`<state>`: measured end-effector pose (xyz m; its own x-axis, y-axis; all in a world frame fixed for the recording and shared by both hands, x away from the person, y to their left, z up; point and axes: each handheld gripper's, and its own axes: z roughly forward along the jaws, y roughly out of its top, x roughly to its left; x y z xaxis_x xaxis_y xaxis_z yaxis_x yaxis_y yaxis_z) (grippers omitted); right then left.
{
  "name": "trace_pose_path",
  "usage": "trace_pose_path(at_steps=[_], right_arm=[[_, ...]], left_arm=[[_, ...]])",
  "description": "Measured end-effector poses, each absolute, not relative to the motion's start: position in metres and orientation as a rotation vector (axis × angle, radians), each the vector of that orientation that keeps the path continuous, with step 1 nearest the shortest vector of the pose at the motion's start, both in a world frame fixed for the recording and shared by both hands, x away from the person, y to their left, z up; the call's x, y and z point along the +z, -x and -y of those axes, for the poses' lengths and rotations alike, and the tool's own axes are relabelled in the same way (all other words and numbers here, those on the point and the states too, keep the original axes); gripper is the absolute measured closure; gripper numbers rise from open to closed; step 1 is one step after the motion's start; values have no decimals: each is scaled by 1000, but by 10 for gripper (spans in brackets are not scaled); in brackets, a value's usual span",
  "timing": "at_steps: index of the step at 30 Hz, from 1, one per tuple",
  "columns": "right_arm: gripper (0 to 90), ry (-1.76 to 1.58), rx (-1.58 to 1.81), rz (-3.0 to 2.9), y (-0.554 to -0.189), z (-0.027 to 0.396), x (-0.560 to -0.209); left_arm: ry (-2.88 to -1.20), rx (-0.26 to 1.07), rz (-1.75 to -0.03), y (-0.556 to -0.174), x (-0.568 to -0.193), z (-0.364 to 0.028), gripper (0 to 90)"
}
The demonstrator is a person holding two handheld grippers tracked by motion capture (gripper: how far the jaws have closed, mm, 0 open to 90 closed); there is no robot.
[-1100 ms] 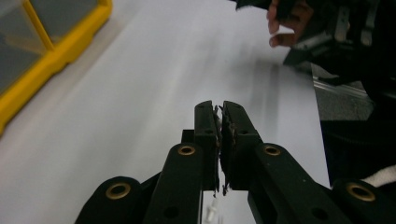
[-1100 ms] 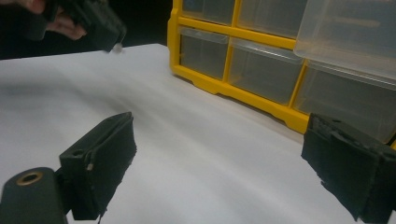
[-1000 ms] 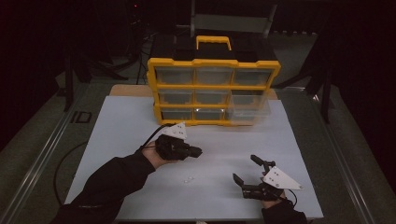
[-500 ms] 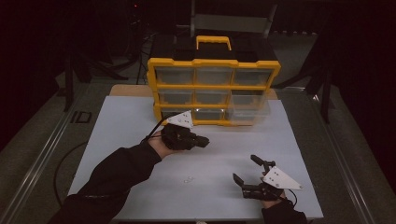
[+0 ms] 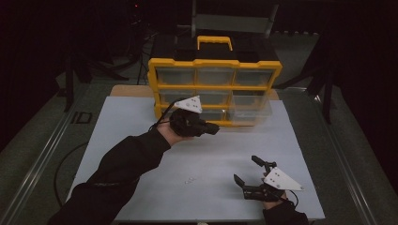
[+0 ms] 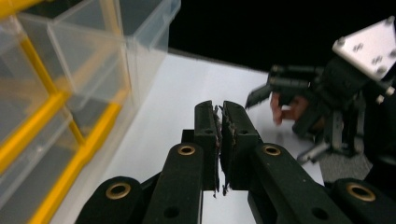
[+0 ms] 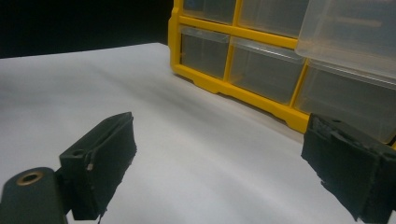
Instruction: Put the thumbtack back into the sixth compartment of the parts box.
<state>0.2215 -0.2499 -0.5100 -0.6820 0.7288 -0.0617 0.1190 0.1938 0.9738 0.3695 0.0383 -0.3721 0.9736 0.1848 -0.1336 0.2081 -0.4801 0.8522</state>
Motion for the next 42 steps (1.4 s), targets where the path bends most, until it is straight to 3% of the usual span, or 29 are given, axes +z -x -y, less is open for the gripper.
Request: trace_pose_path(at_steps=[23, 42], right_arm=[[96, -802, 1537, -1952, -222, 250, -510], [96, -787, 1547, -1963, -222, 250, -510]], left_arm=[[-2007, 42, -294, -410, -338, 8, 859], [-2007, 69, -405, -439, -356, 36, 859]])
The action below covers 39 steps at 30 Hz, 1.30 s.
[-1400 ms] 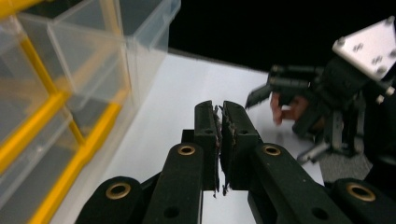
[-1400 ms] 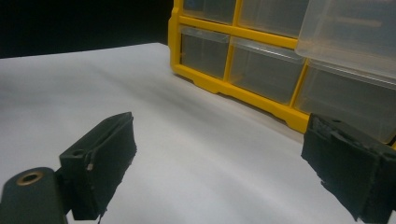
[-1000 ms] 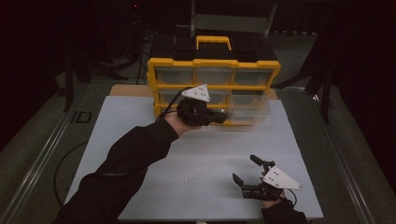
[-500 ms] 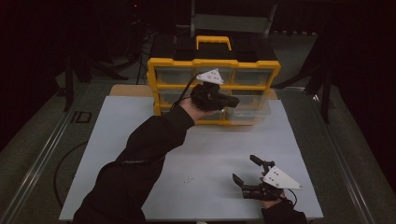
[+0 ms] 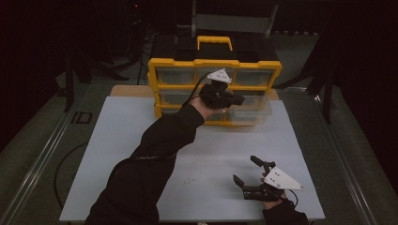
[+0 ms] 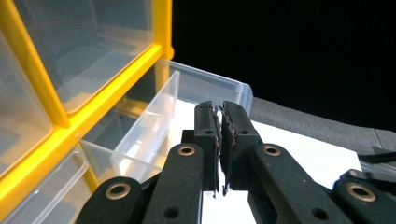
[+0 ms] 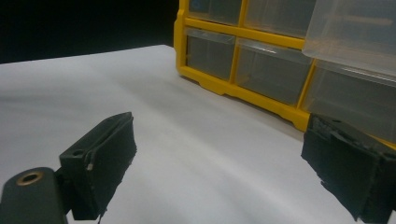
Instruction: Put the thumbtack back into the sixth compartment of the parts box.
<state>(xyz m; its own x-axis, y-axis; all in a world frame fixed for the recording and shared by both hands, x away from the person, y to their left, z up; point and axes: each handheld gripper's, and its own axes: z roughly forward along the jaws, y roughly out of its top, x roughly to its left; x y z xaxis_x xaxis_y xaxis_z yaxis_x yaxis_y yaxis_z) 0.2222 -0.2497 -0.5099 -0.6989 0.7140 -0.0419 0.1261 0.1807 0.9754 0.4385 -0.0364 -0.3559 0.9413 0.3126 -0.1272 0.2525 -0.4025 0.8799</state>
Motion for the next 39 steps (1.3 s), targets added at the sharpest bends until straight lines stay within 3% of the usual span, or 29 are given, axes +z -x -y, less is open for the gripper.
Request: trace_pose_path(at_steps=[6, 10, 11, 14, 16, 26, 29, 39], right_arm=[[96, -794, 1554, -1962, -222, 250, -510], [96, -787, 1554, -1962, -222, 250, -509], [96, -787, 1555, -1962, -222, 250, -509], [96, -788, 1556, -1962, -222, 250, -509], [96, -790, 1555, -1962, -222, 250, -510], [96, -786, 1549, -1963, -222, 250, -510], [96, -789, 1550, -1961, -222, 250, -510], [96, -791, 1548, -1963, -222, 249, -509]], left_arm=[[-2020, 101, -436, -441, -359, 43, 850], [-2023, 101, -436, -441, -359, 46, 746], [-2029, 94, -455, -441, -360, 48, 665], [-2018, 84, -456, -440, -359, 46, 564], [-2009, 73, -470, -439, -357, 44, 437], [-2015, 76, -491, -428, -356, 33, 147], [-2034, 38, -449, -425, -358, 29, 21], [-2020, 26, -400, -408, -364, 12, 17]])
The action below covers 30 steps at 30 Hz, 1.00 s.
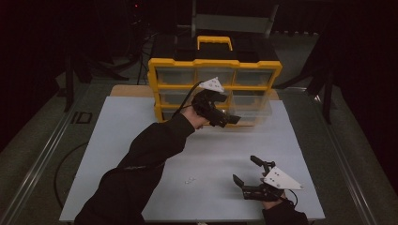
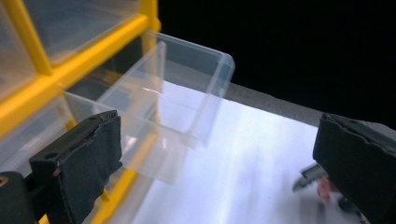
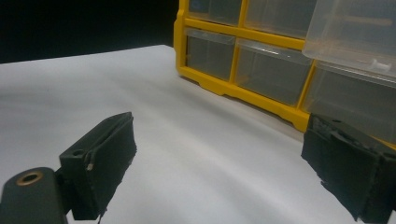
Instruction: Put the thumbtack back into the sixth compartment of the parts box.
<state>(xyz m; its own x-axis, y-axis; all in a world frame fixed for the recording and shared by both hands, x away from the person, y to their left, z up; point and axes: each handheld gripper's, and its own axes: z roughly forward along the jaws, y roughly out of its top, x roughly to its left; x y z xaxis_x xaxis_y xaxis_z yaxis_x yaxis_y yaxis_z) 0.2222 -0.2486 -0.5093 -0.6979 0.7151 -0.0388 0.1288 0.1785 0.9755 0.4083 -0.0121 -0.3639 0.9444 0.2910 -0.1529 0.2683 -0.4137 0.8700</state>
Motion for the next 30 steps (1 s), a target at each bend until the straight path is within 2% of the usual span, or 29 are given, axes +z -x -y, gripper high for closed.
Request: trace_pose_path(at_steps=[30], right_arm=[[96, -783, 1536, -1969, -224, 248, -510]], left_arm=[[-2066, -70, -337, -362, -402, -42, 1]])
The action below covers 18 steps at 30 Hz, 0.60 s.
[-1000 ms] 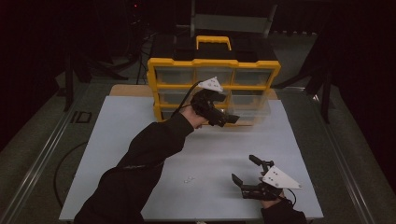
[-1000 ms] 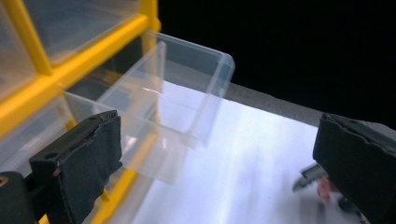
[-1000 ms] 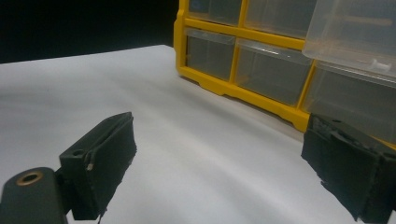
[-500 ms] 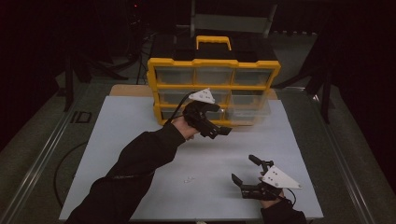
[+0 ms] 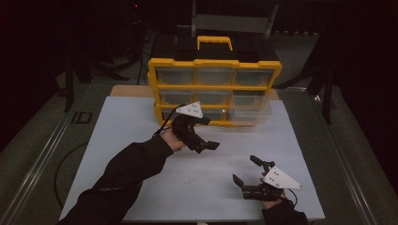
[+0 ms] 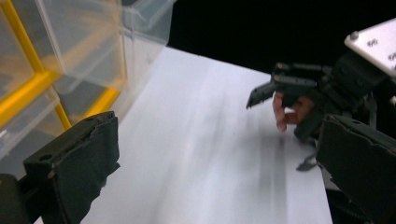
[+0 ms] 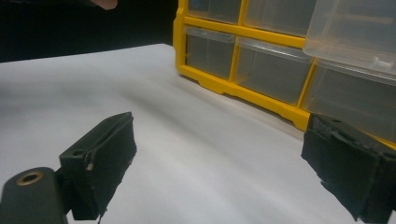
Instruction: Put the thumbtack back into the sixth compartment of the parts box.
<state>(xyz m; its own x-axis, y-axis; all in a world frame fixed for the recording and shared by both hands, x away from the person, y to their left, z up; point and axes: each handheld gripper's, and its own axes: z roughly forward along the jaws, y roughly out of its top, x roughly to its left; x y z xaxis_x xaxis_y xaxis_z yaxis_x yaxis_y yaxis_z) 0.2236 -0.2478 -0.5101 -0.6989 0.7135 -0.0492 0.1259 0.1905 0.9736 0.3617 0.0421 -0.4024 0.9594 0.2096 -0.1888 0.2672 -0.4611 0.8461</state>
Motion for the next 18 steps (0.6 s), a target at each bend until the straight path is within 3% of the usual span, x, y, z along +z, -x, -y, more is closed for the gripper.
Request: trace_pose_path(at_steps=[18], right_arm=[[96, -780, 1534, -1974, -223, 247, -510]], left_arm=[[-2120, -108, -306, -334, -444, -66, 2]])
